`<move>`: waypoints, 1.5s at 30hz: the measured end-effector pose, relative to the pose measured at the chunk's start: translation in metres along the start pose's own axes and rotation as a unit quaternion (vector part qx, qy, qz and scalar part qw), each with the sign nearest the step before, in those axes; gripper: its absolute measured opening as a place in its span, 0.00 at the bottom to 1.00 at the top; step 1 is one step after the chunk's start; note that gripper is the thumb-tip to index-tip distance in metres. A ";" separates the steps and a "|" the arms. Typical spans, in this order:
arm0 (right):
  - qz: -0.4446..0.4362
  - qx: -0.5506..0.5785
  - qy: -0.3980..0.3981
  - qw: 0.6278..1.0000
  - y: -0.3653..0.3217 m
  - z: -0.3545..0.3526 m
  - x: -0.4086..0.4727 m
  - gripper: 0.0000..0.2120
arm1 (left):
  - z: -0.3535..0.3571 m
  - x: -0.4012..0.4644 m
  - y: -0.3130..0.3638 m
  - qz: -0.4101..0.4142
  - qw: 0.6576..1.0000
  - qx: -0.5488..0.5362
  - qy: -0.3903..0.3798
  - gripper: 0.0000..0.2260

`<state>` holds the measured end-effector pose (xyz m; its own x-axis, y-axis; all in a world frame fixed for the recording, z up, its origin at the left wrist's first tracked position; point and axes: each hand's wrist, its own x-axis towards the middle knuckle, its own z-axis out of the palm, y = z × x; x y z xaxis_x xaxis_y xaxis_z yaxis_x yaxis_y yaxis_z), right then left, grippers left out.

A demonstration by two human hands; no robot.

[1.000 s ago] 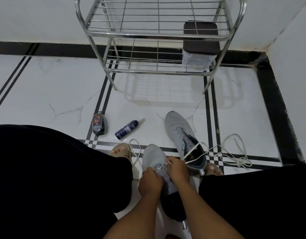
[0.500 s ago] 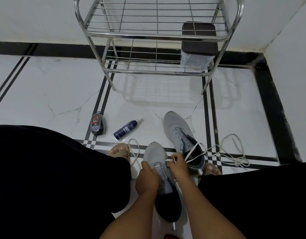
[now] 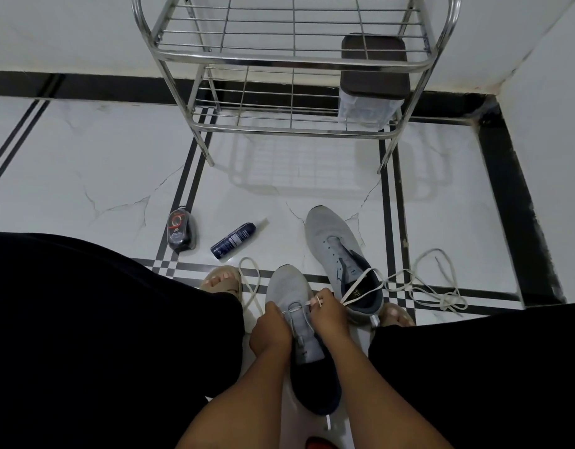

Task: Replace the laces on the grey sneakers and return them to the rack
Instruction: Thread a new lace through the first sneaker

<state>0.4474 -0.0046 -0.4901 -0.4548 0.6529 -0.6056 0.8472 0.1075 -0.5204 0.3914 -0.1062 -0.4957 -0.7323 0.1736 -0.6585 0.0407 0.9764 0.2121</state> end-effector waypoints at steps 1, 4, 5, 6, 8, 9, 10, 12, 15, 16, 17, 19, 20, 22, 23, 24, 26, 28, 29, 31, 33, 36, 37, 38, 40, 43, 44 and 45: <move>0.003 0.005 -0.001 1.000 -0.001 0.000 0.000 0.06 | 0.000 0.000 0.000 -0.003 1.000 -0.006 -0.001 0.08; 0.018 0.013 -0.005 1.000 -0.001 -0.001 0.000 0.05 | 0.001 0.000 0.000 -0.002 1.000 -0.010 -0.003 0.08; 0.019 0.013 -0.004 1.000 0.000 -0.001 0.000 0.05 | 0.001 0.000 0.001 -0.001 1.000 -0.007 -0.003 0.08; 0.019 0.016 -0.003 1.000 0.000 -0.001 0.000 0.05 | 0.000 0.000 0.001 -0.004 1.000 -0.010 -0.003 0.08; 0.019 0.027 -0.001 0.999 0.000 -0.001 -0.001 0.04 | -0.001 0.001 0.001 -0.014 1.000 -0.026 -0.006 0.09; 0.017 0.025 -0.002 1.000 0.000 -0.001 -0.002 0.04 | -0.001 0.002 0.001 -0.017 0.999 -0.035 -0.006 0.09; 0.016 0.018 -0.003 1.000 0.000 -0.001 -0.003 0.04 | -0.001 0.003 0.001 -0.018 0.999 -0.042 -0.005 0.08; 0.014 0.009 0.004 1.000 -0.001 -0.002 -0.004 0.03 | -0.003 0.004 0.004 -0.010 0.999 -0.050 -0.002 0.08; 0.010 0.027 0.022 0.999 -0.002 -0.006 -0.004 0.03 | -0.008 0.008 0.012 0.025 0.999 -0.045 0.000 0.07; 0.007 0.030 0.025 0.999 -0.002 -0.006 -0.003 0.04 | -0.010 0.010 0.014 0.035 0.998 -0.043 -0.002 0.08; 0.005 0.027 0.024 0.999 -0.002 -0.007 -0.003 0.04 | -0.013 0.011 0.016 0.040 0.998 -0.039 -0.006 0.09; 0.006 0.022 0.021 1.000 -0.002 -0.009 -0.003 0.03 | -0.016 0.013 0.017 0.042 0.999 -0.031 -0.013 0.10; 0.008 0.023 0.019 1.000 -0.002 -0.009 -0.003 0.02 | -0.016 0.014 0.017 0.042 0.999 -0.031 -0.014 0.10; 0.012 0.027 0.018 0.999 -0.003 -0.010 -0.003 0.01 | -0.015 0.015 0.016 0.043 0.999 -0.031 -0.011 0.09; 0.014 0.027 0.017 0.999 -0.003 -0.010 -0.004 0.01 | -0.014 0.015 0.015 0.045 0.998 -0.031 -0.009 0.09; 0.016 0.029 0.017 0.999 -0.002 -0.010 -0.003 0.01 | -0.013 0.015 0.014 0.046 0.998 -0.030 -0.006 0.09; 0.024 0.034 0.015 0.999 -0.002 -0.010 -0.002 0.03 | -0.013 0.014 0.013 0.043 0.999 -0.022 0.007 0.10; 0.027 0.041 0.019 0.999 -0.004 -0.012 -0.002 0.09 | -0.014 0.012 0.015 0.030 0.999 0.004 0.032 0.12; 0.026 0.042 0.022 0.999 -0.006 -0.013 -0.004 0.12 | -0.014 0.012 0.017 0.022 0.998 0.029 0.042 0.14; 0.015 0.030 0.028 0.999 -0.011 -0.014 -0.007 0.18 | -0.018 0.009 0.023 0.009 0.997 0.075 0.031 0.16; -0.011 -0.012 0.033 0.999 -0.015 -0.016 -0.012 0.20 | -0.029 0.005 0.029 0.010 0.994 0.107 -0.026 0.20; -0.041 -0.079 0.067 0.994 -0.021 -0.024 -0.021 0.21 | -0.044 0.001 0.036 -0.009 0.987 0.135 -0.082 0.24; -0.042 -0.090 0.085 0.991 -0.025 -0.029 -0.025 0.20 | -0.049 -0.002 0.037 -0.024 0.989 0.124 -0.079 0.24; -0.043 -0.085 0.104 0.990 -0.031 -0.035 -0.029 0.20 | -0.055 -0.005 0.039 -0.028 0.993 0.097 -0.068 0.22; -0.041 -0.042 0.129 0.990 -0.046 -0.048 -0.034 0.18 | -0.067 -0.012 0.043 -0.010 0.999 0.000 -0.040 0.18; -0.067 0.033 0.140 0.987 -0.068 -0.070 -0.038 0.16 | -0.096 -0.020 0.057 0.045 0.997 -0.059 -0.013 0.19; -0.083 0.059 0.139 0.985 -0.075 -0.078 -0.041 0.14 | -0.109 -0.022 0.062 0.064 0.996 -0.060 -0.006 0.20; -0.097 0.091 0.133 0.982 -0.083 -0.087 -0.044 0.13 | -0.122 -0.024 0.067 0.077 0.995 -0.062 0.000 0.20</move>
<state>0.4210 0.0229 -0.3684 -0.4945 0.8091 -0.3175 0.6775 0.1300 -0.7240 0.3288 -0.0602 -0.3775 -0.7240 0.3191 -0.6116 0.0672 0.9150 0.3979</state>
